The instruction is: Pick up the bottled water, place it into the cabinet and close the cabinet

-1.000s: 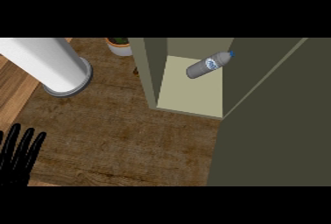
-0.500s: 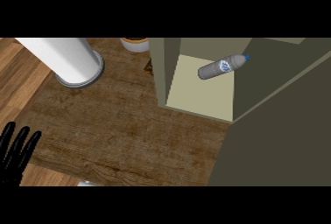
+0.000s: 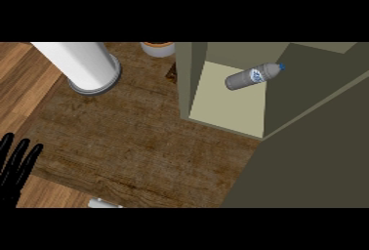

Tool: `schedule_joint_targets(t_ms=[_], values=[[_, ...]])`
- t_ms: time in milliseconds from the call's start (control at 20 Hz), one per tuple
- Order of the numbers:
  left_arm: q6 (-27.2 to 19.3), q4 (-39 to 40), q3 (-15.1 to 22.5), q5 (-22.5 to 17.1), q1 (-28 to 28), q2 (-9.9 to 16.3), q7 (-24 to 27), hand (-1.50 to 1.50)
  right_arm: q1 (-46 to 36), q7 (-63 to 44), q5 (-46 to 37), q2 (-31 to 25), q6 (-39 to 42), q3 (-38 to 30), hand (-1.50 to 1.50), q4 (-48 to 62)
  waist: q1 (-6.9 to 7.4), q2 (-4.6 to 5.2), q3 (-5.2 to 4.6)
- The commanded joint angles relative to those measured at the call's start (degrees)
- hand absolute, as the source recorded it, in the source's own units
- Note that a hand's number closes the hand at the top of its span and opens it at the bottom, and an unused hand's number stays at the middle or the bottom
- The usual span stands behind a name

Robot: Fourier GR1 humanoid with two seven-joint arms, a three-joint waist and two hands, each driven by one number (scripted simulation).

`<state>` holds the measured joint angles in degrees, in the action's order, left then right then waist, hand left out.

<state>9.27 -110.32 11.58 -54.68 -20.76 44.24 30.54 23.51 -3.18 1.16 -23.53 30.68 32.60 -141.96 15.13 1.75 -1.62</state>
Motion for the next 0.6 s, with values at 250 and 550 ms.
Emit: schedule_joint_targets(t_ms=[250, 550], values=[[1.60, 1.15, -1.22, -1.01, 0.18, 0.87, -0.22, -1.50, -8.86, -8.39, -0.57, 1.15, 1.90, 7.15, 1.50, 0.96, -0.21, 0.07, -0.23], [2.23, 0.82, -1.36, -1.64, 0.06, 0.75, -0.20, -1.50, -9.53, -9.34, 2.49, 4.24, 0.28, 6.84, 1.50, 3.01, -0.74, 0.57, 0.02]])
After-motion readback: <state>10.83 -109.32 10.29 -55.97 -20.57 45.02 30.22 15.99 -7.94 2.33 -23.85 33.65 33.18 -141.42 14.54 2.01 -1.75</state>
